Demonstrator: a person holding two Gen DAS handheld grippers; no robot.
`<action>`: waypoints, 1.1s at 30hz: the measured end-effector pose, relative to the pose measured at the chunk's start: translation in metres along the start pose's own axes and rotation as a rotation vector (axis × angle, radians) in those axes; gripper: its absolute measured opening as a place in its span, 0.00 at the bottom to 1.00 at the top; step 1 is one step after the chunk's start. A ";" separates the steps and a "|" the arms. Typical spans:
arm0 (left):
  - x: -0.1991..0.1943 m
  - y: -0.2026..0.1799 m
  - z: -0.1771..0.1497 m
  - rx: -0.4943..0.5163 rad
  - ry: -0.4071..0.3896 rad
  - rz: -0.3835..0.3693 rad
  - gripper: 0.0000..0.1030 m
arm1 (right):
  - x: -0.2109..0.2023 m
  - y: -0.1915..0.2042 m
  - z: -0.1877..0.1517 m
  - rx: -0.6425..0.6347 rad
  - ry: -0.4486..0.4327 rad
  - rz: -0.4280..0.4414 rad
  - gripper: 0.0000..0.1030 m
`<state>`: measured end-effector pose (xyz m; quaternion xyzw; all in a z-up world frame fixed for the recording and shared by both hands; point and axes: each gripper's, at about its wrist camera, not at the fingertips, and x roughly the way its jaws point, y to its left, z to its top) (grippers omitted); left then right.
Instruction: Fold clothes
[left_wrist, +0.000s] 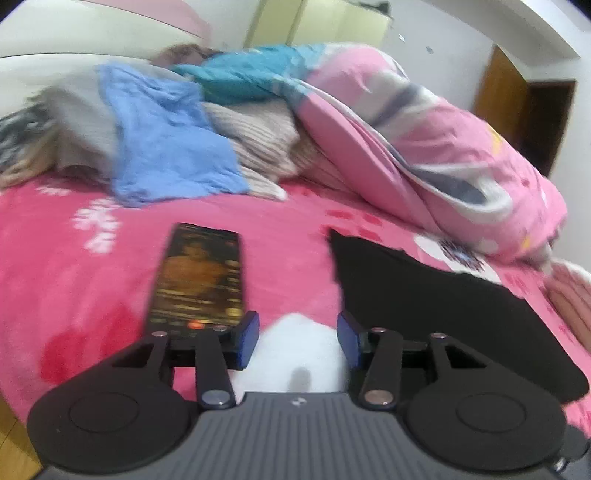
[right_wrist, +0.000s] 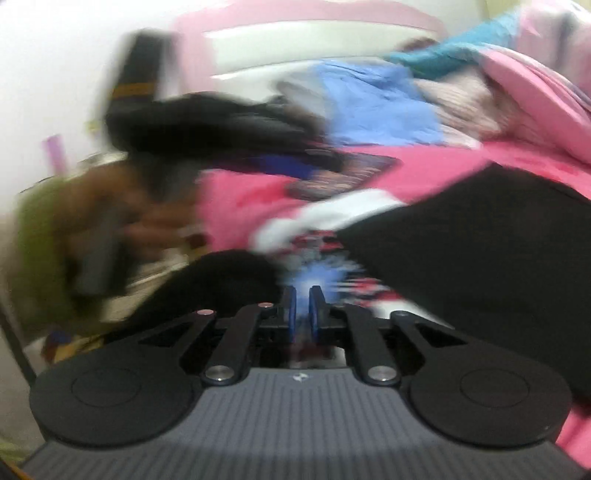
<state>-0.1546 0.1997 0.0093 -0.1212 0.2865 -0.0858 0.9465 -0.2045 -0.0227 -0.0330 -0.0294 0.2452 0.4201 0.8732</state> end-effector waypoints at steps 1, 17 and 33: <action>0.004 -0.005 0.000 0.004 0.016 -0.008 0.50 | -0.010 -0.008 0.001 0.028 -0.027 -0.040 0.06; -0.015 -0.007 -0.045 -0.194 0.176 -0.149 0.56 | -0.096 -0.105 0.021 0.487 -0.230 -0.401 0.24; 0.022 -0.006 -0.049 -0.195 0.111 -0.230 0.38 | -0.037 -0.104 0.072 0.508 -0.078 -0.292 0.51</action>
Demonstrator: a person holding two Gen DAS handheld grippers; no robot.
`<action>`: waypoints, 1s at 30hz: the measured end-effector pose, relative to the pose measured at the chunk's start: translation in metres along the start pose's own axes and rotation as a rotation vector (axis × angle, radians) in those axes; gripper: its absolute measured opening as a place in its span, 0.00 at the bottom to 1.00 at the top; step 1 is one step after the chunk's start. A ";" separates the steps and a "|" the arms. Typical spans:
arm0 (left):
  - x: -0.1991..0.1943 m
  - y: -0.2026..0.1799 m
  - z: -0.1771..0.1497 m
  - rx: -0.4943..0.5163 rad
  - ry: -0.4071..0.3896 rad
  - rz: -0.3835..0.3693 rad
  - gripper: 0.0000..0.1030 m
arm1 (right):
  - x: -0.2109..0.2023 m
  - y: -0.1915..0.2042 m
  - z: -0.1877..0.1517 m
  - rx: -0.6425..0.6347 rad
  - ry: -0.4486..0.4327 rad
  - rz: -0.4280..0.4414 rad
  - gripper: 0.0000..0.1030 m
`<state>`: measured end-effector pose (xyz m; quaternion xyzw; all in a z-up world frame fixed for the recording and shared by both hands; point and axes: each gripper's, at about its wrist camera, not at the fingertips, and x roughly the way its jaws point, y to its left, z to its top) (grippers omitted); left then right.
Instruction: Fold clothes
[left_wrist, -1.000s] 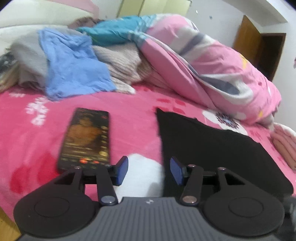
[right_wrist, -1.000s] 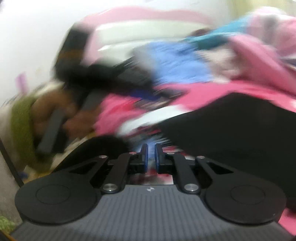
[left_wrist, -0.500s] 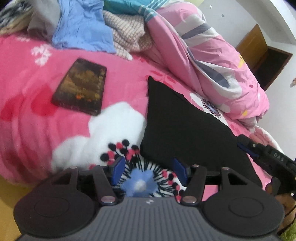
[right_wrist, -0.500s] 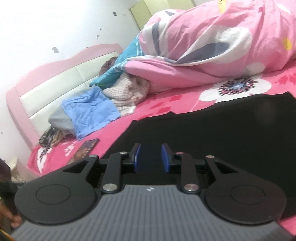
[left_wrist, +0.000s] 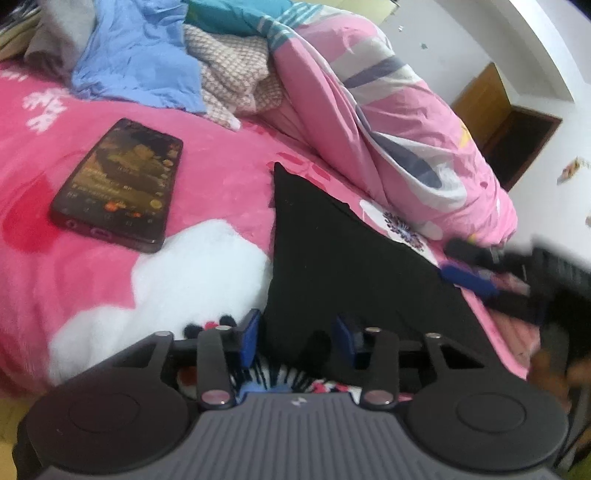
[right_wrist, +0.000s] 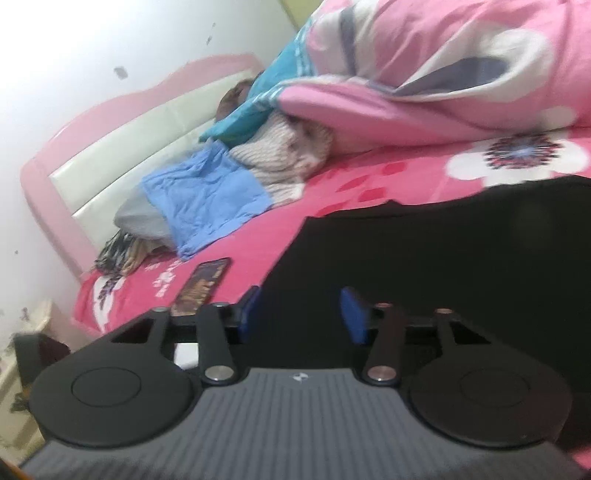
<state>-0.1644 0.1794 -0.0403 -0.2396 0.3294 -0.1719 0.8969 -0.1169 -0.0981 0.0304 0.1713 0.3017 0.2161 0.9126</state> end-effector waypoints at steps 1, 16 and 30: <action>0.002 0.000 0.000 0.006 0.000 0.005 0.36 | 0.013 0.003 0.009 -0.011 0.035 0.011 0.56; 0.009 -0.017 -0.007 0.117 -0.046 -0.042 0.05 | 0.203 0.071 0.046 -0.550 0.388 -0.167 0.71; 0.012 -0.023 -0.007 0.104 -0.079 -0.156 0.05 | 0.213 0.039 0.059 -0.544 0.386 -0.189 0.05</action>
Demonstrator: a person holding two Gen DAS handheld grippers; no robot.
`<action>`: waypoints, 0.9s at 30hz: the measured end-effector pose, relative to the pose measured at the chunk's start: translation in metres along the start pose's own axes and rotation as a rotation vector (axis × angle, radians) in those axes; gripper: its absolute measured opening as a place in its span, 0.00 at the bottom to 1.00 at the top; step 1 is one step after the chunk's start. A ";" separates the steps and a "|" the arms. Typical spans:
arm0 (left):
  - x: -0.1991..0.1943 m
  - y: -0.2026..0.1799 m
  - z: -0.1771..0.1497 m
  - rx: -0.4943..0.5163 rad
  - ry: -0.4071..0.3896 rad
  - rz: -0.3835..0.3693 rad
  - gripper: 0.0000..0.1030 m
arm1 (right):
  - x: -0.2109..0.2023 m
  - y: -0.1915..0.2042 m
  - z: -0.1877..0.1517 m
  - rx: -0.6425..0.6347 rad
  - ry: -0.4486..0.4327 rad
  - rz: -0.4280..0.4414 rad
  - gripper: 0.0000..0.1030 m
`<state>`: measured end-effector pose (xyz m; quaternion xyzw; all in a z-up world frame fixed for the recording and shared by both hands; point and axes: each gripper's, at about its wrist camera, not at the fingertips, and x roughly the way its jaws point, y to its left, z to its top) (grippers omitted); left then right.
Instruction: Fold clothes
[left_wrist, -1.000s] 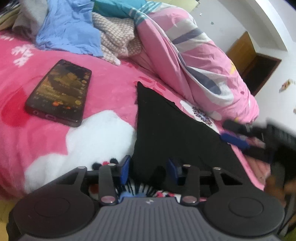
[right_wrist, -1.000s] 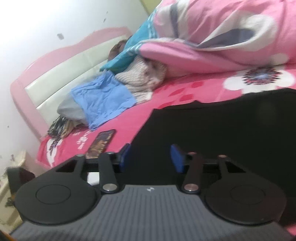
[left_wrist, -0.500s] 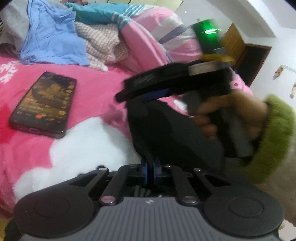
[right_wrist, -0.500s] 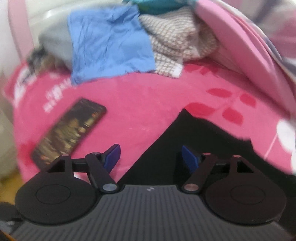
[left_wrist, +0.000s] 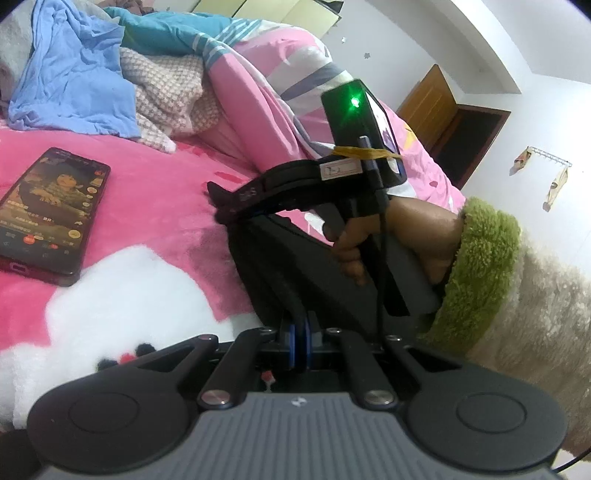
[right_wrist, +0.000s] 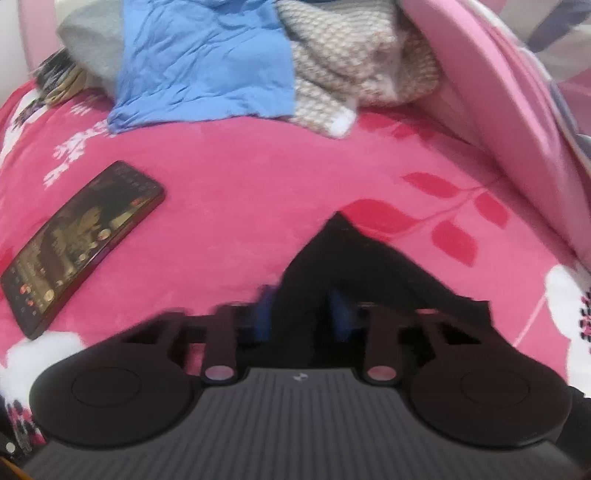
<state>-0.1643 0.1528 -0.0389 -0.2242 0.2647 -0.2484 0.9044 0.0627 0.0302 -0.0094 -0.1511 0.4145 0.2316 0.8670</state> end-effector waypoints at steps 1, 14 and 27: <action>0.000 -0.001 0.000 0.002 -0.004 0.001 0.05 | -0.002 -0.005 0.000 0.017 -0.004 0.006 0.04; 0.012 -0.035 0.019 -0.006 -0.002 -0.121 0.05 | -0.069 -0.102 -0.022 0.356 -0.193 0.153 0.02; 0.085 -0.119 0.020 0.116 0.129 -0.273 0.05 | -0.120 -0.214 -0.115 0.620 -0.304 0.121 0.02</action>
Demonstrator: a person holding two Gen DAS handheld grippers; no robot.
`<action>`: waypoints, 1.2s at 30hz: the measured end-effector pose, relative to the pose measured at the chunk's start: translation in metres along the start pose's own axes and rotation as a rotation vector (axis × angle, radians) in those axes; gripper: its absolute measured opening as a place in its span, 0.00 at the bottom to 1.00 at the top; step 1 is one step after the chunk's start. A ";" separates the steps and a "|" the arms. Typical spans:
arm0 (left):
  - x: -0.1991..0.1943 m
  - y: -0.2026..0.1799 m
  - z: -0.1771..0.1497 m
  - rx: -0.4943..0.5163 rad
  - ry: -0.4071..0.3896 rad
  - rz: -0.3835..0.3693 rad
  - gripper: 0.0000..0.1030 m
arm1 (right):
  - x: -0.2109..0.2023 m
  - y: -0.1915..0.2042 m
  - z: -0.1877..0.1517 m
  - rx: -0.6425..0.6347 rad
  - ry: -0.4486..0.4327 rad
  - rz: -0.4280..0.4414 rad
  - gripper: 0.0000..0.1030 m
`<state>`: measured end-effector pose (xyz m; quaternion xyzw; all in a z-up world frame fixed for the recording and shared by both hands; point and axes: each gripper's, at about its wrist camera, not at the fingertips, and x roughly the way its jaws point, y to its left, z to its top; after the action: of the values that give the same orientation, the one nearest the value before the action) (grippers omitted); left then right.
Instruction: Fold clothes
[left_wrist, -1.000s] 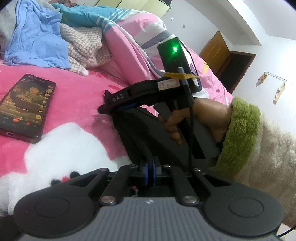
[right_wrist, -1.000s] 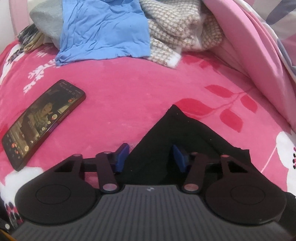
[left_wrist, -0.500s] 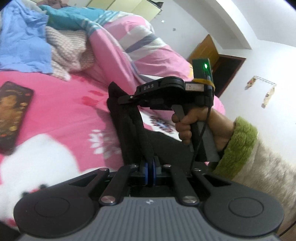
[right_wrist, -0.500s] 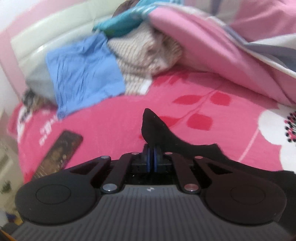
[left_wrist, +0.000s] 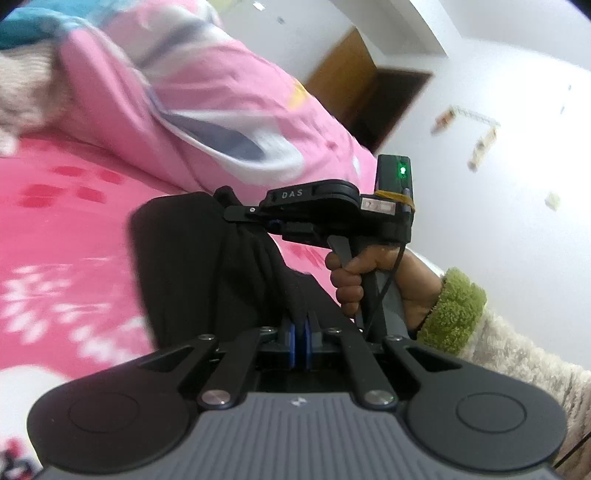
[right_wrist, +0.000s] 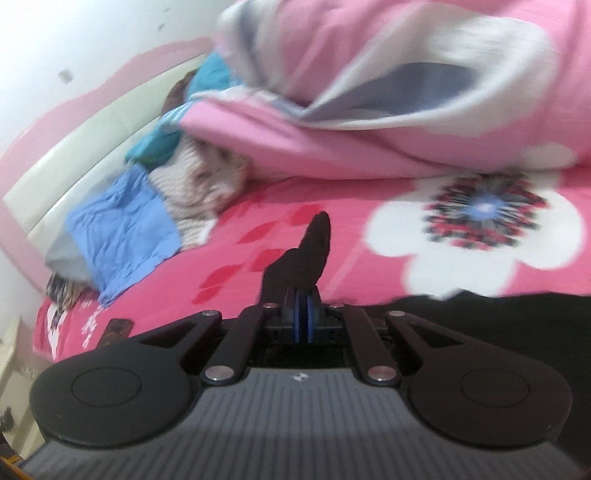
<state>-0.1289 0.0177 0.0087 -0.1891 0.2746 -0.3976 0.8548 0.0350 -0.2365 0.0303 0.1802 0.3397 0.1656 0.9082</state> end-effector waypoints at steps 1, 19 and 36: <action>0.011 -0.006 0.000 0.013 0.019 -0.009 0.05 | -0.006 -0.012 -0.001 0.018 -0.008 -0.006 0.02; 0.138 -0.083 -0.015 0.158 0.239 -0.096 0.05 | -0.074 -0.156 -0.037 0.229 -0.097 0.010 0.02; 0.173 -0.101 -0.014 0.207 0.317 -0.102 0.05 | -0.116 -0.200 -0.058 0.373 -0.134 -0.047 0.16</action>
<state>-0.1031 -0.1811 -0.0026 -0.0489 0.3535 -0.4912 0.7946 -0.0514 -0.4491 -0.0333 0.3482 0.3073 0.0662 0.8831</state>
